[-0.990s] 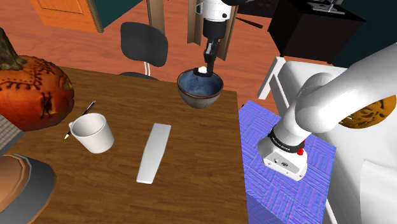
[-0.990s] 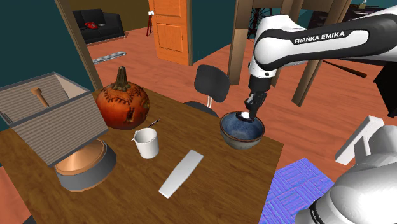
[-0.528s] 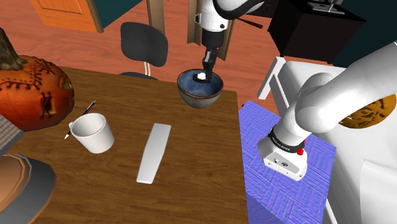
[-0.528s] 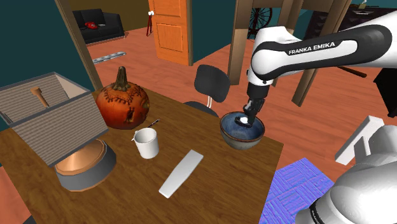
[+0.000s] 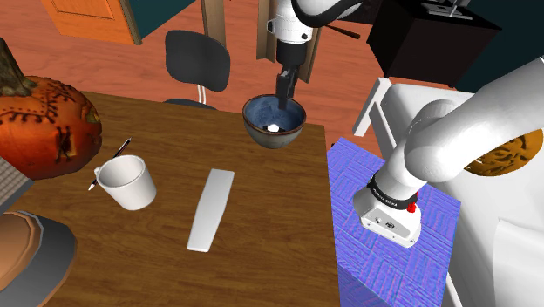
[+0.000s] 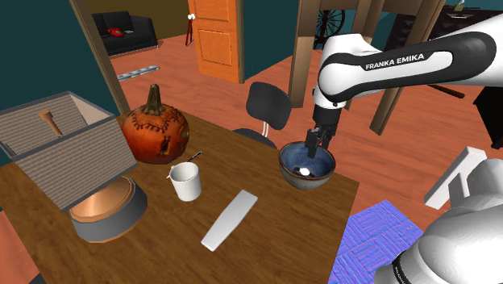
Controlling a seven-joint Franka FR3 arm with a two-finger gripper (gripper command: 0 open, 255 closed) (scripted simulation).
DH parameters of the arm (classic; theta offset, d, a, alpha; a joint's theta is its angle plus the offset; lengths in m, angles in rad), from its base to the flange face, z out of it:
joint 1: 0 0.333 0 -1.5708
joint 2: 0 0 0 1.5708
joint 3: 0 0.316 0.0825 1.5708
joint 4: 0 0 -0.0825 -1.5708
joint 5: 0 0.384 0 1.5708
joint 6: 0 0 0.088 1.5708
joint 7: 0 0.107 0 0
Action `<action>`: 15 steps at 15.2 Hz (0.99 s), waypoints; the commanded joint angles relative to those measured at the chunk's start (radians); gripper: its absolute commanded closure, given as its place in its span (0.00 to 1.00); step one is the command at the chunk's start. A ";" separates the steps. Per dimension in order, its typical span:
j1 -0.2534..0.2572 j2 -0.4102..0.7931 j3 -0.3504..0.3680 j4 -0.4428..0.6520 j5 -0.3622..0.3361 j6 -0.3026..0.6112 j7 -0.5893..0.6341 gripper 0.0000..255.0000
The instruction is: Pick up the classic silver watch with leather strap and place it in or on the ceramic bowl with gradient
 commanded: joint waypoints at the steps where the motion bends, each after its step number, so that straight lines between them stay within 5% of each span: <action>1: 0.000 0.000 0.000 0.000 0.000 0.000 0.000 0.00; 7: -0.006 -0.013 -0.011 0.117 -0.010 -0.131 0.003 0.00; 15: -0.006 -0.013 -0.011 0.117 -0.010 -0.131 0.003 0.00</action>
